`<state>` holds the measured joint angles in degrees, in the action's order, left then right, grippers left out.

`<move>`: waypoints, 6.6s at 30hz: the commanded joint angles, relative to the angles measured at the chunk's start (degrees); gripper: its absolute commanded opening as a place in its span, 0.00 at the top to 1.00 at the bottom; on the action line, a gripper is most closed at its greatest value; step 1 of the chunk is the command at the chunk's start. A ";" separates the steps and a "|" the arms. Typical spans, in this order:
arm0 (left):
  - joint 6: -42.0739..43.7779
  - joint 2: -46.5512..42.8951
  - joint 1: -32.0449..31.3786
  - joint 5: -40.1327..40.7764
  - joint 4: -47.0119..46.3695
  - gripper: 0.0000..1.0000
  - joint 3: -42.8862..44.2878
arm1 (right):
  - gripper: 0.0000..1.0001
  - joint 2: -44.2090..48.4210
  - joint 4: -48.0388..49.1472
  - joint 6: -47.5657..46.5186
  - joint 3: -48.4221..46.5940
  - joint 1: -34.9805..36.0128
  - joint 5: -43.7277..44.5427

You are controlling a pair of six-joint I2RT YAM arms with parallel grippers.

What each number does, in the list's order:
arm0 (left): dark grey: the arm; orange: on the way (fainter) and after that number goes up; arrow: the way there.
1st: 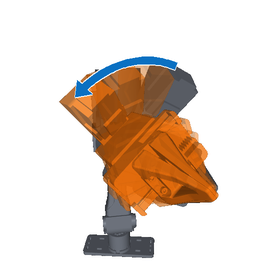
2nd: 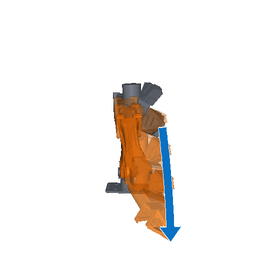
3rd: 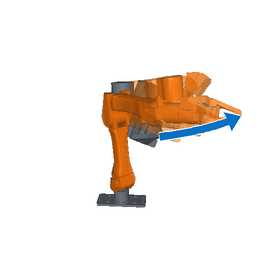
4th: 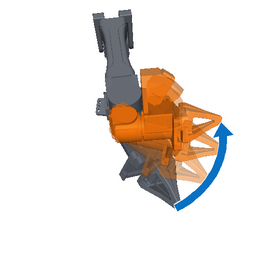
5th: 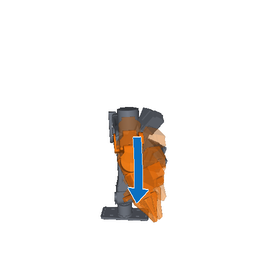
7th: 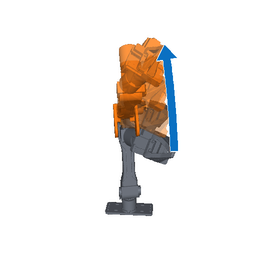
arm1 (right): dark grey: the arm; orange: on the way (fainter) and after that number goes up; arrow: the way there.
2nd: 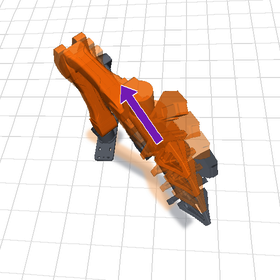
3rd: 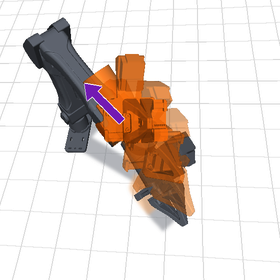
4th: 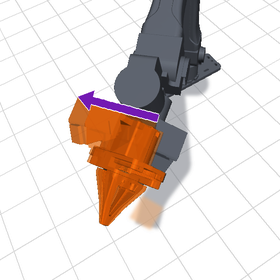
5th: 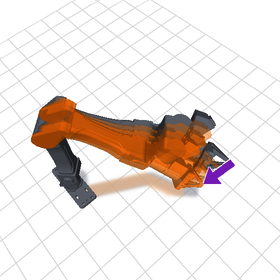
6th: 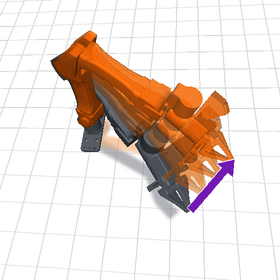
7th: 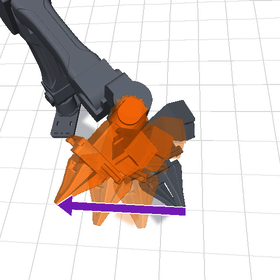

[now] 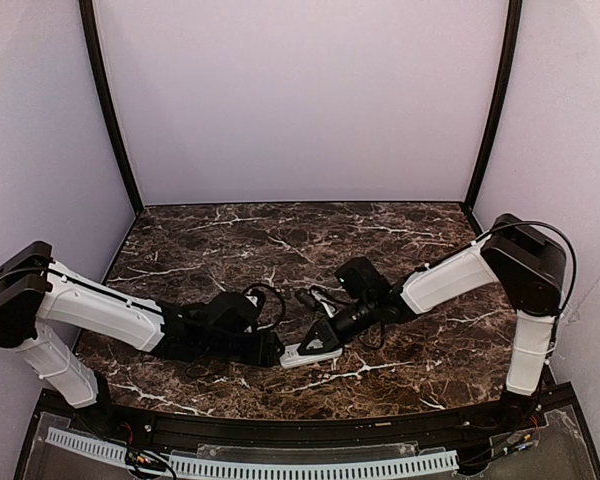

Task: Load the batteries into the remote control
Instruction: Press the battery cover onto the remote control, then pick up the remote control from the center of the board, then pass from the left arm to the right

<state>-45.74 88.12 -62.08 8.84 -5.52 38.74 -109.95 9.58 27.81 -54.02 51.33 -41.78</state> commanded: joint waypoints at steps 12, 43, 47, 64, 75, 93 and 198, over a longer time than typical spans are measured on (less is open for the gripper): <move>-3.66 3.70 -1.80 2.86 0.31 0.35 3.70 | 0.96 -3.76 -7.22 -3.84 0.10 0.88 6.21; -5.92 5.60 -3.22 4.74 8.45 0.55 4.82 | 0.98 -3.08 -7.47 -5.05 1.33 0.88 6.89; -5.38 5.38 -3.22 3.06 5.56 0.47 4.91 | 0.98 -3.10 -7.39 -5.04 1.18 0.90 6.63; -7.20 10.02 -3.34 2.46 9.84 0.52 7.79 | 0.99 -3.08 -7.15 -5.25 1.53 0.82 6.75; -6.72 8.36 -3.42 1.67 14.55 0.57 5.57 | 0.99 -3.07 -7.12 -5.26 1.64 0.89 6.96; -4.29 8.27 -3.86 1.89 18.85 0.67 4.36 | 1.00 -3.34 -7.52 -5.73 2.19 0.92 7.15; 39.08 -13.92 3.87 -42.86 -26.75 0.68 6.79 | 0.16 41.25 19.73 -10.67 7.83 -0.88 -6.57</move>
<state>-6.00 75.13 -57.71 -33.21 -29.08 46.54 -67.11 25.76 16.34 -43.68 48.97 -47.83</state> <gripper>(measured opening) 0.494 0.839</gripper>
